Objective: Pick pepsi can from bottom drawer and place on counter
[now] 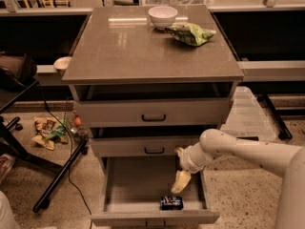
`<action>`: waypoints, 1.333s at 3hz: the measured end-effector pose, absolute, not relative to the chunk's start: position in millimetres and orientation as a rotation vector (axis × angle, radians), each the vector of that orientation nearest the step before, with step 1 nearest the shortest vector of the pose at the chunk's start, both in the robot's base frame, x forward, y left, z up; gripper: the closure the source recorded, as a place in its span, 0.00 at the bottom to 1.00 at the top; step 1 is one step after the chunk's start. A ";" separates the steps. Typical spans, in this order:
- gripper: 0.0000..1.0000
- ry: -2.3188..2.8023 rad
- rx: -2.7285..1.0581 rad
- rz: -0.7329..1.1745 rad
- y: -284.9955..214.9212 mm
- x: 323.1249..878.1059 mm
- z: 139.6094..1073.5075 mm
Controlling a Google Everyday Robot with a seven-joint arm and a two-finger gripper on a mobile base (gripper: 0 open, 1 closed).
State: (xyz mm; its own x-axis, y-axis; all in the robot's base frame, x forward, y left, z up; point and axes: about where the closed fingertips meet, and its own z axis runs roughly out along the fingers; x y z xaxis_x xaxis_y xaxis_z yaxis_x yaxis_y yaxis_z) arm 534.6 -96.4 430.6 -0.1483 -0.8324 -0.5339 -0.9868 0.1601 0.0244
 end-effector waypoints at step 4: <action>0.00 2.044 -1.666 0.677 -109.2 541.6 284.4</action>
Offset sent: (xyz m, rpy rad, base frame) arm 0.0061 -0.0060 -0.0448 0.0650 0.0235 0.0006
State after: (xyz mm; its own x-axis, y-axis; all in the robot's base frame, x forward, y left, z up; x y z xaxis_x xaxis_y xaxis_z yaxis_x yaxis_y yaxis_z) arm 541.6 -109.2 284.4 -0.1968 -0.7780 -0.5966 -0.9803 0.1648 0.1085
